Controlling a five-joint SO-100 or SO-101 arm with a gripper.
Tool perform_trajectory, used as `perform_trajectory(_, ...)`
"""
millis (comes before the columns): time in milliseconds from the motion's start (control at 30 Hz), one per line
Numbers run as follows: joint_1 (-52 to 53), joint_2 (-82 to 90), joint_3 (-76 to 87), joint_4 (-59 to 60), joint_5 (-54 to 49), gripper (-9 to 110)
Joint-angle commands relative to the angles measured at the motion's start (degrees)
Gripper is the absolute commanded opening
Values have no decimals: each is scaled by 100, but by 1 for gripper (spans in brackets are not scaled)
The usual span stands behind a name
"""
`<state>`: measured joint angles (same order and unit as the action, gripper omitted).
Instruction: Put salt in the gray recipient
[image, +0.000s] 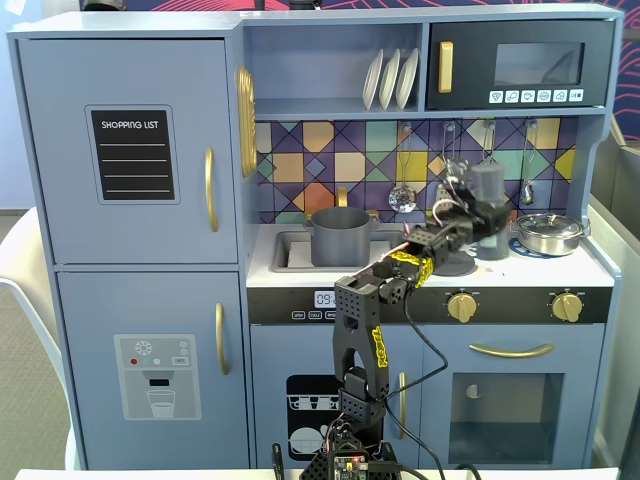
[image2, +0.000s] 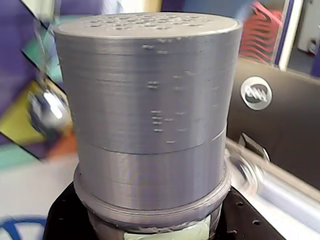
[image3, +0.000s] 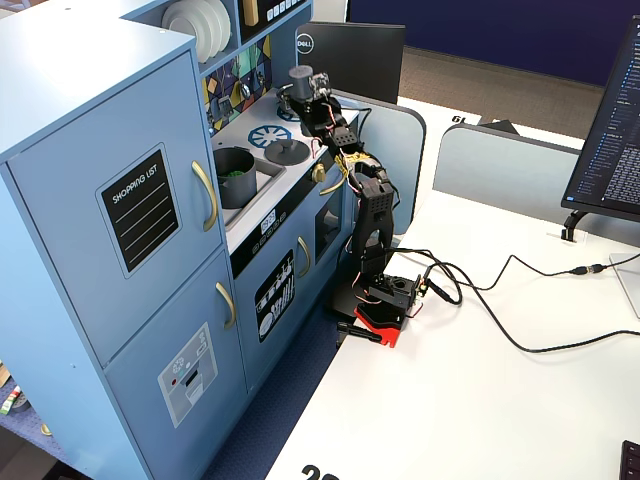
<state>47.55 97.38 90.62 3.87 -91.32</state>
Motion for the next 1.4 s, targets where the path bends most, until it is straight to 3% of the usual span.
perform_trajectory(0,220,501,0,-387,70,0)
perform_trajectory(467,439,325,334,-738,835,0)
perform_trajectory(1367,571,-114,255,-914,782,0)
